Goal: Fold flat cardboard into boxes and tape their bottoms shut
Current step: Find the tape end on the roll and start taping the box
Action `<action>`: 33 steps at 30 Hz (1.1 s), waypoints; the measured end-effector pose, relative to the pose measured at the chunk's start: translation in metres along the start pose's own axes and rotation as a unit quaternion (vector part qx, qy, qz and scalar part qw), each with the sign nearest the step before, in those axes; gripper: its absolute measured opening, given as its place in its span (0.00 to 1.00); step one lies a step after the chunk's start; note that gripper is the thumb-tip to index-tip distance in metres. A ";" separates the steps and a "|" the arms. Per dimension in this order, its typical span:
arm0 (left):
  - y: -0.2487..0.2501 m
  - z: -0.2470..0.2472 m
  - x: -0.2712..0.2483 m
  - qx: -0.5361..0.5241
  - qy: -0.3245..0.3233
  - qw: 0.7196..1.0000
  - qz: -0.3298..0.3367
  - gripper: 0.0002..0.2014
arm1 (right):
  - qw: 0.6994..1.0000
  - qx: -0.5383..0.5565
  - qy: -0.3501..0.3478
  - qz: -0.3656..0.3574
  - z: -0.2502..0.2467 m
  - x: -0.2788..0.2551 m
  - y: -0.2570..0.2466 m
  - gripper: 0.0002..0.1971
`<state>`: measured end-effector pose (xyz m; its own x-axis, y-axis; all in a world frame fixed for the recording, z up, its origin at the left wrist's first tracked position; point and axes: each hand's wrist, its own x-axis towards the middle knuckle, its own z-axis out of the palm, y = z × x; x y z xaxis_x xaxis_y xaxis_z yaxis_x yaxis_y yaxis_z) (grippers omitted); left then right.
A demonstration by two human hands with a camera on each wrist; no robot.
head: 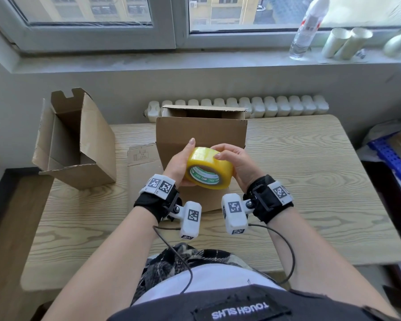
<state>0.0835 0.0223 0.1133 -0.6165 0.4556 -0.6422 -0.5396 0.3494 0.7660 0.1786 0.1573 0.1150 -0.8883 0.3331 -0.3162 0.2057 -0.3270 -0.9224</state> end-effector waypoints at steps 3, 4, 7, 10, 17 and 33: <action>-0.001 -0.001 0.001 -0.003 0.003 1.000 0.002 0.27 | 1.000 -0.014 0.000 -0.007 0.003 0.000 -0.001 0.10; -0.001 -0.001 0.001 -0.001 0.002 1.000 0.006 0.27 | 1.000 -0.013 0.001 -0.006 0.003 -0.001 -0.001 0.10; -0.001 -0.001 0.001 0.018 -0.002 1.000 0.013 0.27 | 1.000 0.004 0.006 -0.001 0.003 -0.003 -0.004 0.13; 0.003 -0.003 0.004 0.051 0.016 0.998 0.022 0.26 | 0.999 0.025 0.020 0.007 0.002 -0.004 -0.005 0.19; 0.007 -0.001 0.010 0.184 0.045 0.960 0.206 0.16 | 0.998 -0.002 0.057 0.026 0.004 -0.004 -0.006 0.16; 0.003 0.009 0.008 0.265 0.002 0.931 0.253 0.18 | 0.992 -0.051 0.111 0.029 0.006 -0.007 -0.010 0.07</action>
<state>0.0822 0.0345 0.1108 -0.7178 0.6685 -0.1947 0.1778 0.4464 0.8770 0.1804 0.1525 0.1285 -0.7636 0.5072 -0.3995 0.3034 -0.2643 -0.9155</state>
